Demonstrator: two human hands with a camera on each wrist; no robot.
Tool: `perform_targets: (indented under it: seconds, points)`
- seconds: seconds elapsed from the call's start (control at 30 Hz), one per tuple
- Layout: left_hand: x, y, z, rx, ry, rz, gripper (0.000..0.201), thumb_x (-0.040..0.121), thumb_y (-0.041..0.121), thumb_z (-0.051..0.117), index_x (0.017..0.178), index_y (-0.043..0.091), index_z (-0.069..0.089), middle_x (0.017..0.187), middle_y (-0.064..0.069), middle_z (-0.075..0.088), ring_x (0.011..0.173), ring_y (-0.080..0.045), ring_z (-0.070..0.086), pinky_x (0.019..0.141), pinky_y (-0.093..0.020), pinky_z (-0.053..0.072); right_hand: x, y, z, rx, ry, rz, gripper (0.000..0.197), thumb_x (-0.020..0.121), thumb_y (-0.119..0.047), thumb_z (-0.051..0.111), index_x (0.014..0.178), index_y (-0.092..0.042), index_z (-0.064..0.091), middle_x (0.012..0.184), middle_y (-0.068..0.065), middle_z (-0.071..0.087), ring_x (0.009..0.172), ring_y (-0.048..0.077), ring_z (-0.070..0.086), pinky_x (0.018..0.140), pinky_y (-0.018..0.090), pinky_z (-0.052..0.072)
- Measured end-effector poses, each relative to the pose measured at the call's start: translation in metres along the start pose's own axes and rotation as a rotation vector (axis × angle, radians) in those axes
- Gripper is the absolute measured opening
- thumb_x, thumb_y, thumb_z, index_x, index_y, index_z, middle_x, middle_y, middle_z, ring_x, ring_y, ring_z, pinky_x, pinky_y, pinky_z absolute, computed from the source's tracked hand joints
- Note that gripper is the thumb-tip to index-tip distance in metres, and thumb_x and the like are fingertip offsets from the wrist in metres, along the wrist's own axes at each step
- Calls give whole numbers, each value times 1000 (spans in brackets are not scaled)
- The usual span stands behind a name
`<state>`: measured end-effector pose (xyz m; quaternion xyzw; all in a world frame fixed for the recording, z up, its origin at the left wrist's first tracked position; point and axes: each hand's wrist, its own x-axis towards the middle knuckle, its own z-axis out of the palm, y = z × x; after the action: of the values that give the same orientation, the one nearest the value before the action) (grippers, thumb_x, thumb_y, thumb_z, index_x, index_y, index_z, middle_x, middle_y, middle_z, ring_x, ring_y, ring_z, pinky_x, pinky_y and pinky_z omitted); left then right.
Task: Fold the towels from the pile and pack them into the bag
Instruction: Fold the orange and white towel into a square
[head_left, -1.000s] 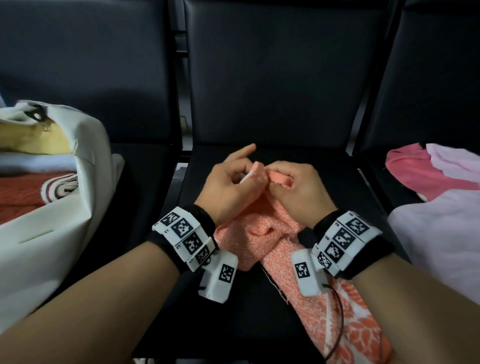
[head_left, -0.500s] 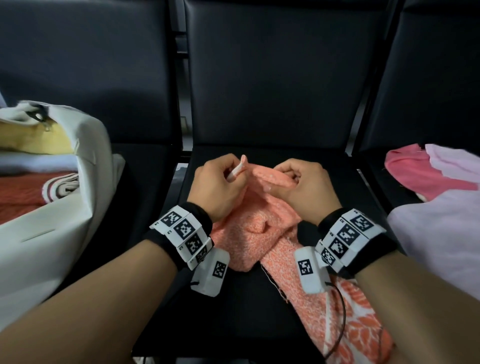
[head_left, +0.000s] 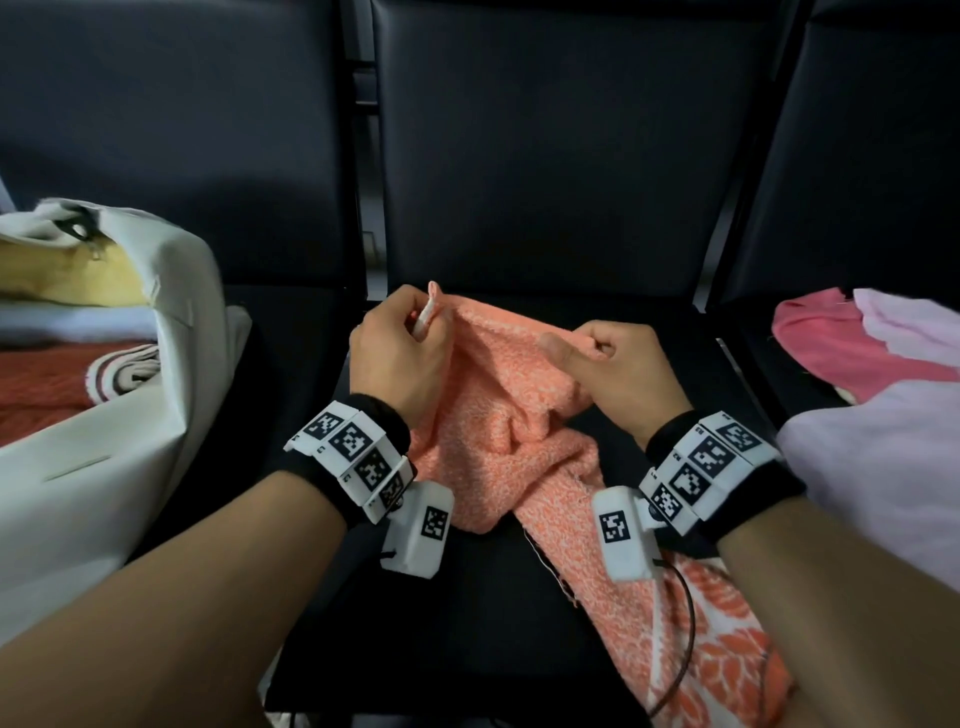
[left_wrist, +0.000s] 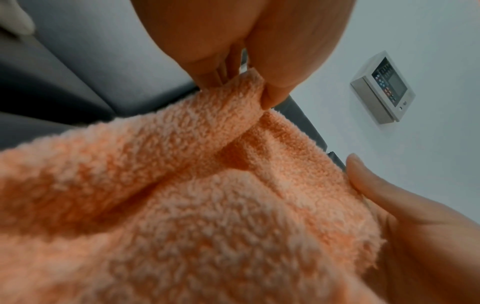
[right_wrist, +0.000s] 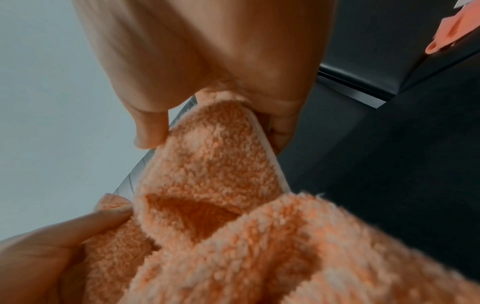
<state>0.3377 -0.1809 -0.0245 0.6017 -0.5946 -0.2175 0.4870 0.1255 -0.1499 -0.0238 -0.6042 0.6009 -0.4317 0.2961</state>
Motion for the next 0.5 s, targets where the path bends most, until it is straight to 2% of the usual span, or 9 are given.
perform_targets:
  seconds: [0.03,0.1,0.17,0.2,0.27,0.33,0.43,0.5]
  points:
    - [0,0,-1,-10,2,-14,26,96,33,60,74,19,60,61,7,57,56,1,51,48,-13,37,1,0,0,16,-4,9,64,77,-71,66,76,-8,69,71,12,69,68,35,65,70,47,55]
    - [1,0,-2,-28,3,-37,27,97,35,58,76,19,61,63,8,57,56,0,52,48,-13,37,3,0,0,21,-12,29,41,93,-48,64,76,-12,72,69,3,69,67,23,65,74,44,55]
    - [1,0,-3,-45,4,-47,28,97,37,57,77,18,61,65,8,58,57,-3,52,53,-18,41,5,2,-1,17,-30,62,21,98,-24,64,82,-18,76,76,4,73,74,20,69,79,45,57]
    - [1,0,-3,-53,4,-52,28,98,38,56,78,19,61,65,8,58,58,-3,52,54,-20,42,5,4,-1,9,-41,67,18,97,-19,64,83,-20,76,79,6,74,76,22,69,80,47,58]
    - [1,0,-3,-67,4,-58,28,98,38,56,77,20,60,65,9,58,57,-2,51,52,-17,41,6,8,-1,-12,-28,51,17,95,-18,66,83,-22,76,82,5,74,82,25,71,82,49,57]
    - [0,-1,-2,-68,3,-52,29,97,38,56,74,21,59,64,10,57,55,1,51,48,-12,37,7,9,-1,-25,29,21,16,96,-20,66,83,-22,74,83,1,74,83,23,71,81,46,59]
    - [-2,-1,0,-53,-5,-57,31,97,40,57,72,22,58,66,10,57,57,0,51,51,-15,38,9,8,-1,10,148,12,17,97,-18,63,81,-20,68,77,-3,71,71,12,68,69,32,54]
    - [-3,-1,3,-30,18,-26,34,97,41,58,68,24,56,83,12,59,69,0,53,61,-17,39,10,7,-3,4,224,12,20,99,-21,61,79,-19,64,67,-7,62,57,6,55,59,29,47]
